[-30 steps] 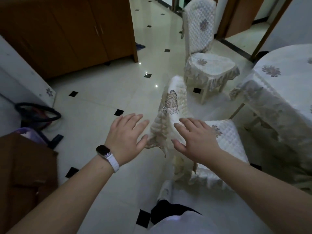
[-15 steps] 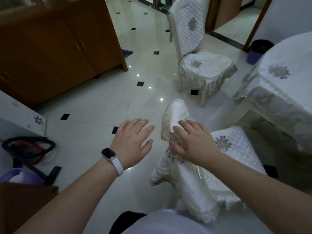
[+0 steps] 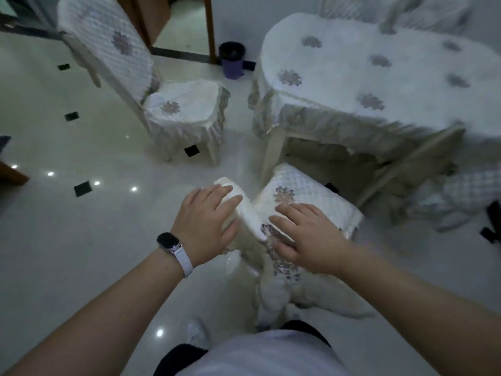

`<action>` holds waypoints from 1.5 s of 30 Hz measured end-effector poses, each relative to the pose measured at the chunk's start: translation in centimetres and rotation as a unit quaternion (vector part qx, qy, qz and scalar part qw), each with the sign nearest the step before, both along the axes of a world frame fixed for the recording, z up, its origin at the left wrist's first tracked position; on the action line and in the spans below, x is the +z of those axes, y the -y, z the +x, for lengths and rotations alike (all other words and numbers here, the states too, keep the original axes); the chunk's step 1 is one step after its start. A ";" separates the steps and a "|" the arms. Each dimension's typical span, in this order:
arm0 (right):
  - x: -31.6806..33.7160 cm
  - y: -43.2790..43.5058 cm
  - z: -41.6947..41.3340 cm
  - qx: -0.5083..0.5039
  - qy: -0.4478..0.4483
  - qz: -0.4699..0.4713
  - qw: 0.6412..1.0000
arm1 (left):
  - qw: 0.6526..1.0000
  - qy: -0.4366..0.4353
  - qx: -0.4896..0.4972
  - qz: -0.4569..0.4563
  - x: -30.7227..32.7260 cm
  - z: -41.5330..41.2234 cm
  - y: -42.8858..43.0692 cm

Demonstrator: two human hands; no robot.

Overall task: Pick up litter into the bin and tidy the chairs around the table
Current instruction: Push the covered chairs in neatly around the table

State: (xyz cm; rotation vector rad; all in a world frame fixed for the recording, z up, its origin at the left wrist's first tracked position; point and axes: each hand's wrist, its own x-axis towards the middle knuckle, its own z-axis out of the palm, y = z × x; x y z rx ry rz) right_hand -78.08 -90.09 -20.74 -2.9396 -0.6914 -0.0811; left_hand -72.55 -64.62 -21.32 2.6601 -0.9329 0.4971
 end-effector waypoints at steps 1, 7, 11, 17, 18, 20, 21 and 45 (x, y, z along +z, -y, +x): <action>0.3 -0.6 -0.7 -0.025 -0.001 -0.001 1.000 | 1.000 0.003 -0.026 -0.006 0.0 0.8 -0.3; 0.6 -2.4 -5.9 -0.202 -0.006 -0.020 0.979 | 0.983 -0.075 -0.168 -0.020 0.4 2.5 0.2; 0.6 -2.9 -9.4 -0.303 0.000 -0.017 0.953 | 0.960 -0.095 -0.262 0.023 0.0 2.9 1.3; -0.3 -3.2 -12.6 -0.375 0.011 0.001 0.927 | 0.943 -0.117 -0.304 0.068 -1.1 2.6 2.3; -0.6 -3.1 -12.6 -0.379 0.005 0.007 0.925 | 0.942 -0.124 -0.303 0.073 -1.3 2.8 2.2; -1.2 -3.1 -12.4 -0.381 -0.006 0.015 0.925 | 0.943 -0.137 -0.294 0.077 -1.9 3.3 2.0; -1.6 -3.1 -12.2 -0.381 -0.010 0.016 0.924 | 0.944 -0.141 -0.288 0.078 -2.2 3.5 1.8; -2.5 5.9 -7.8 -0.327 0.022 0.080 0.941 | 0.956 -0.095 -0.256 0.109 -1.0 6.7 8.5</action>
